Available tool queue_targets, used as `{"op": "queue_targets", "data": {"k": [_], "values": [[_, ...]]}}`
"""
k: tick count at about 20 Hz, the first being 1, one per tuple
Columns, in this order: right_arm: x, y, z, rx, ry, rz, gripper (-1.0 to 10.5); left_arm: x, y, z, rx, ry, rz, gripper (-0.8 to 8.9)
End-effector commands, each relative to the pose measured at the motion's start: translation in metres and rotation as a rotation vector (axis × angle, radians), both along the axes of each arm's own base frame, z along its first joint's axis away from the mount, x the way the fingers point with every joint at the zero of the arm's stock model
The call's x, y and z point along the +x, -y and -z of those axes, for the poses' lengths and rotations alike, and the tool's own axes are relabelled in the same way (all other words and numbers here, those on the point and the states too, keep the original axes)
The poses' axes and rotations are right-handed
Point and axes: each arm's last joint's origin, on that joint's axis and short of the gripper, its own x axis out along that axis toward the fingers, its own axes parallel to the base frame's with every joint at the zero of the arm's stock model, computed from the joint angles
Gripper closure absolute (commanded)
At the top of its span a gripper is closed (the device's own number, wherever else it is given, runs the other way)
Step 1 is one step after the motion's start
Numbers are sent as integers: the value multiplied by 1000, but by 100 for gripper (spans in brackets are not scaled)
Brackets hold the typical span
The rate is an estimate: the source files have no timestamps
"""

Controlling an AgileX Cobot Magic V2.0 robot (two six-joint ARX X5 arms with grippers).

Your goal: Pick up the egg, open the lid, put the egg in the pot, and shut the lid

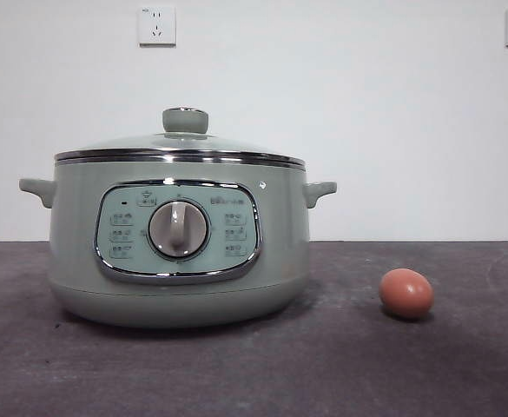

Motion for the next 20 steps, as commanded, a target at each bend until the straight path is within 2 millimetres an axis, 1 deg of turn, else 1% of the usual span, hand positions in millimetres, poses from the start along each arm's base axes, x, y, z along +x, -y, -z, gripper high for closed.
{"op": "queue_targets", "data": {"k": [1,6,11,17,20], "values": [[-1,-1,-16,13,-34,-28,958,-3,1,-12,-22,-30,52,821],[-1,-2,-46,-42,-133,-97,958,-8,4,-37,-30,-89,146,821],[1,-6,-78,-155,-251,-251,958,-10,7,-60,-1,-168,278,821],[5,-9,-115,-249,-321,-403,958,-11,9,-79,38,-262,396,821],[6,-9,-129,-274,-368,-443,958,-11,10,-86,49,-301,451,821]]}}
